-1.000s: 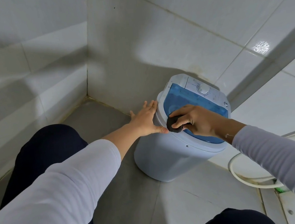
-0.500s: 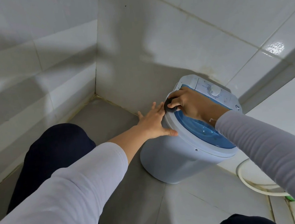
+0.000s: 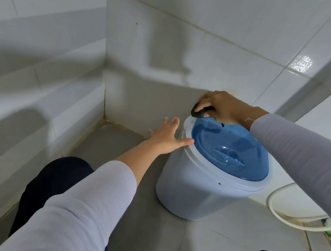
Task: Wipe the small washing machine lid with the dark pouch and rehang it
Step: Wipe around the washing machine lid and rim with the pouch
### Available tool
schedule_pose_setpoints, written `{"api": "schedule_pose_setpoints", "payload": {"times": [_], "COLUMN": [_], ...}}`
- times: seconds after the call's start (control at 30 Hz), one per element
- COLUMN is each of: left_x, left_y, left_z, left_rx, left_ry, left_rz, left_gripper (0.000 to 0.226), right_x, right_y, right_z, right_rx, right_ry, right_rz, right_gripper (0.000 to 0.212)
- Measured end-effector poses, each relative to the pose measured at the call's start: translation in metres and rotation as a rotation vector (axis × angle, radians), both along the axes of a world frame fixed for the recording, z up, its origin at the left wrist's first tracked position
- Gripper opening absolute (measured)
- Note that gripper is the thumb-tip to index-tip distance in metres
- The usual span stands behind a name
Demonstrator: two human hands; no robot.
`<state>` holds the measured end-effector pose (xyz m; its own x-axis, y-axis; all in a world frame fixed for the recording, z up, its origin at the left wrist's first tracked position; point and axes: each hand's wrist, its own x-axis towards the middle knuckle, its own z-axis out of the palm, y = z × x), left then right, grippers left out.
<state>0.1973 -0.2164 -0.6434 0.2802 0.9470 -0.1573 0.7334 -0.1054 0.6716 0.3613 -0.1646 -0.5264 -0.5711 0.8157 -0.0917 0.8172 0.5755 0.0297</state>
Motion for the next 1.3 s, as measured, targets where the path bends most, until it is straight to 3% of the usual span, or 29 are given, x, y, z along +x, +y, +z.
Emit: {"api": "schedule_pose_setpoints", "payload": {"times": [0.23,0.53,1.07,1.3], "left_x": [0.001,0.001,0.001,0.000], "left_y": [0.014,0.019,0.015,0.022], "left_z": [0.007,0.016,0.032,0.043], "left_rx": [-0.102,-0.114,-0.135,-0.198], "left_ry": [0.054,0.136,0.176,0.193], "left_rz": [-0.033,-0.149,-0.209,-0.215], "left_gripper": [0.102,0.084,0.082,0.089], "right_x": [-0.004,0.005,0.020,0.030], "right_y": [0.001,0.023,0.062,0.078], "right_z": [-0.029,-0.042,-0.046,-0.005], "right_rx": [-0.126,-0.023,0.141,0.231], "right_ry": [-0.025,-0.074,-0.131,0.145], "right_rz": [0.117,0.126,-0.019,-0.238], "right_gripper": [0.031,0.035,0.036,0.032]}}
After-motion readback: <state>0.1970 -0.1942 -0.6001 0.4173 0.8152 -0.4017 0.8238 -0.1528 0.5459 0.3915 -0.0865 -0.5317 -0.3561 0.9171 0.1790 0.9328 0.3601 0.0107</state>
